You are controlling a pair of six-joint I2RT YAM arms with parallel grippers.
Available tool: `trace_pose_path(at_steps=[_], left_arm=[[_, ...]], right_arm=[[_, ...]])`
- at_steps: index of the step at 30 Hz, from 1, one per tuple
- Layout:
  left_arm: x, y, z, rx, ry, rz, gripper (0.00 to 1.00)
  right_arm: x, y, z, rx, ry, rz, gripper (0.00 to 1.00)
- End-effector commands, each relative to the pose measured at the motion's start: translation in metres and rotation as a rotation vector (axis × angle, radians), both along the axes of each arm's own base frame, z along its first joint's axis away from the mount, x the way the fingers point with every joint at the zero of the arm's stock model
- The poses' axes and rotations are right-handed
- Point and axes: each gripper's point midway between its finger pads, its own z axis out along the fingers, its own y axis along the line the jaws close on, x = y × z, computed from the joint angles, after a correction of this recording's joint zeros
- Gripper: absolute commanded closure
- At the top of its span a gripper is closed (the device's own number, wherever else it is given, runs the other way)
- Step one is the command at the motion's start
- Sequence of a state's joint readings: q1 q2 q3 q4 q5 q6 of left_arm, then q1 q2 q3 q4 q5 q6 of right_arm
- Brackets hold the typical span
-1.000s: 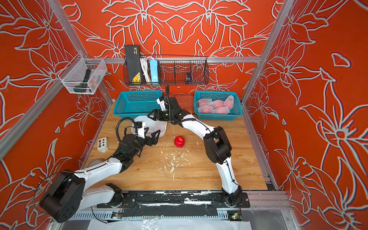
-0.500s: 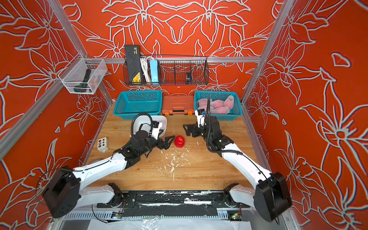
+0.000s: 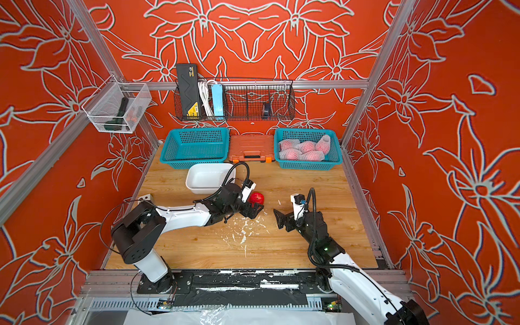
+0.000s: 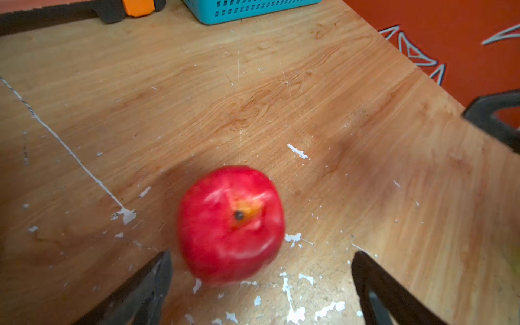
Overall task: Remove foam nets from apples
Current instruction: Pick up the apple from the center of the board.
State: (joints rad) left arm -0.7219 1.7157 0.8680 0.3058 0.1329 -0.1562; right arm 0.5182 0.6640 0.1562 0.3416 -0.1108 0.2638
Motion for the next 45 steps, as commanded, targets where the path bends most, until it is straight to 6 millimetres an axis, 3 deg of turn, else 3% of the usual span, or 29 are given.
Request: trace_pose_path(at_steps=[1,15,21,26,29,31,34,37,41,45], left_arm=[[0.01,-0.005,-0.01,0.034,0.0,0.005,0.03],[0.031,-0.015,-0.029,0.084,-0.02,0.021,0.03],[0.031,-0.025,-0.029,0.076,-0.013,-0.007,0.22],[0.033,-0.029,-0.004,0.046,-0.057,-0.025,0.4],[0.043,-0.034,0.032,0.016,-0.111,-0.035,0.44],[0.061,-0.03,0.067,-0.016,-0.157,-0.011,0.44],[0.098,-0.001,0.119,-0.08,-0.226,0.073,0.44],[0.138,0.047,0.149,-0.091,-0.29,0.193,0.44],[0.183,0.12,0.156,-0.078,-0.3,0.354,0.44],[0.217,0.178,0.136,-0.056,-0.273,0.463,0.45]], right_arm=[[0.005,0.002,0.018,0.015,-0.08,0.001,0.03],[0.008,0.0,0.018,0.039,-0.068,-0.027,0.03],[0.012,0.003,0.013,0.033,-0.039,-0.026,0.03],[0.016,0.002,0.009,0.032,-0.014,-0.045,0.03],[0.018,0.004,0.006,0.035,0.001,-0.043,0.03],[0.019,0.005,0.005,0.037,0.006,-0.043,0.02],[0.02,0.006,0.003,0.039,0.017,-0.045,0.03],[0.02,0.005,0.003,0.042,0.019,-0.046,0.03],[0.019,0.004,0.004,0.039,0.012,-0.052,0.03],[0.019,0.001,0.005,0.037,0.005,-0.062,0.03]])
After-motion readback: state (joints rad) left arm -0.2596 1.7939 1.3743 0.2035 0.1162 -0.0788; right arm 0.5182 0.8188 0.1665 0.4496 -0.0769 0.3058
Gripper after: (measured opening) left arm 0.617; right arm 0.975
